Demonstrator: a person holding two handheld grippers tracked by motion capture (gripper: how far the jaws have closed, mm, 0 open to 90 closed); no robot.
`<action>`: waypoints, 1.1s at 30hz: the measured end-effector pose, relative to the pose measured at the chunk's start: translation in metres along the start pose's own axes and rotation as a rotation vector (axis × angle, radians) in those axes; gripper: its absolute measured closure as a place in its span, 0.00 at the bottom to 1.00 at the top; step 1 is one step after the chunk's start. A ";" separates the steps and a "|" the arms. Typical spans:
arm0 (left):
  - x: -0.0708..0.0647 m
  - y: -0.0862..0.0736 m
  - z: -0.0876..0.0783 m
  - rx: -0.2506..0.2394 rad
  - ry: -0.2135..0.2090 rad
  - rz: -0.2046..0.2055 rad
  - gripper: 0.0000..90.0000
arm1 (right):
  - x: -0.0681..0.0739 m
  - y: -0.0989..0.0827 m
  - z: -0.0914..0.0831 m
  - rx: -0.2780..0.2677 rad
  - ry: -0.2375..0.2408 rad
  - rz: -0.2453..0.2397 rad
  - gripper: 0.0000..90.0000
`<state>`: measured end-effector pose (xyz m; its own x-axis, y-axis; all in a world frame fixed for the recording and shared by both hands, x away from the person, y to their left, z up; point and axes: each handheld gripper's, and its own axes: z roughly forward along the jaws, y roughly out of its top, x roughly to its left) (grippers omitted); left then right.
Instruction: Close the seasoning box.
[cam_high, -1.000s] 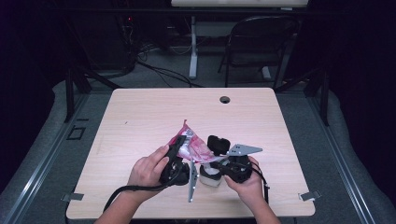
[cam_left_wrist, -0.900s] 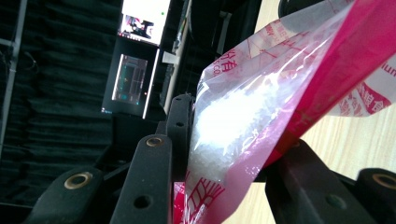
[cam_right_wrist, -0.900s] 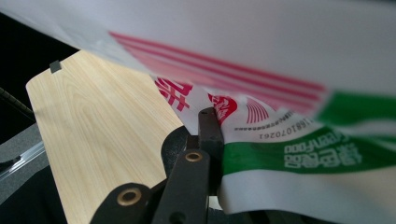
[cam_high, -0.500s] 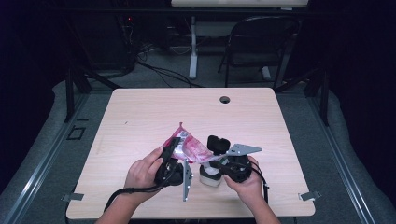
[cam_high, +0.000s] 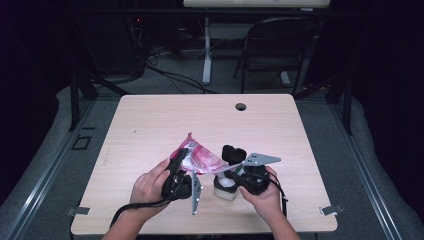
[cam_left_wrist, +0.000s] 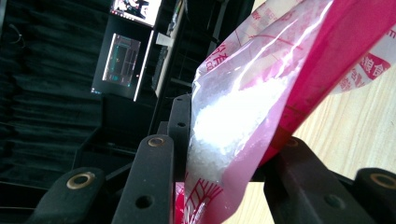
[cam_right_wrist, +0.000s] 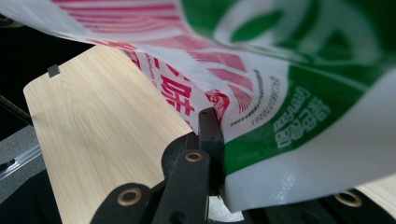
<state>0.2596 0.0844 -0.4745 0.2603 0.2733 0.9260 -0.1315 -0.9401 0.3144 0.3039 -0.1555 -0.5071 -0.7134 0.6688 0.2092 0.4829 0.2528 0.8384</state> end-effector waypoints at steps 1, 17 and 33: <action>-0.001 -0.001 0.000 0.005 -0.005 -0.005 0.79 | 0.000 0.000 0.000 -0.002 0.002 0.001 1.00; -0.011 -0.016 0.002 0.037 -0.038 -0.038 0.79 | 0.001 0.003 -0.001 -0.002 0.000 -0.007 1.00; -0.024 -0.028 0.005 0.074 -0.083 -0.064 0.80 | 0.002 0.003 -0.001 -0.012 0.006 -0.008 1.00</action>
<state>0.2617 0.1033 -0.5068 0.3442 0.3181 0.8834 -0.0418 -0.9347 0.3529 0.3034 -0.1540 -0.5036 -0.7202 0.6625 0.2059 0.4712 0.2493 0.8461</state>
